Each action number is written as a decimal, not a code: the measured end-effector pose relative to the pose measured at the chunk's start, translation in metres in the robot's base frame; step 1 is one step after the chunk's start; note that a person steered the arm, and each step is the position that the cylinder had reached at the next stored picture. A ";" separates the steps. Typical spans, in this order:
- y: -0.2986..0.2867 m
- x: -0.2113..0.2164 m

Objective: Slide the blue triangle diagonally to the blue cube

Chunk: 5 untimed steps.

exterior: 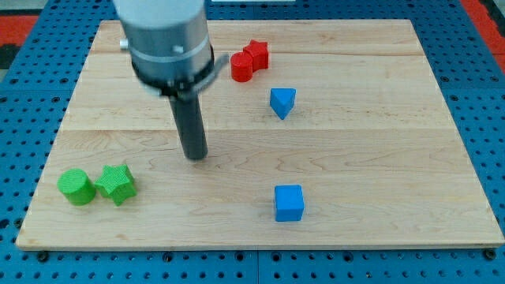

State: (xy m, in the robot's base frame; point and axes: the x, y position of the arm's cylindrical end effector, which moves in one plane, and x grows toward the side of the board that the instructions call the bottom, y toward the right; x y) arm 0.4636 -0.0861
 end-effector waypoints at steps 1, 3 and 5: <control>0.026 -0.052; 0.083 -0.062; 0.111 -0.080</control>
State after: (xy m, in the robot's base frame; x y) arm 0.3832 0.0248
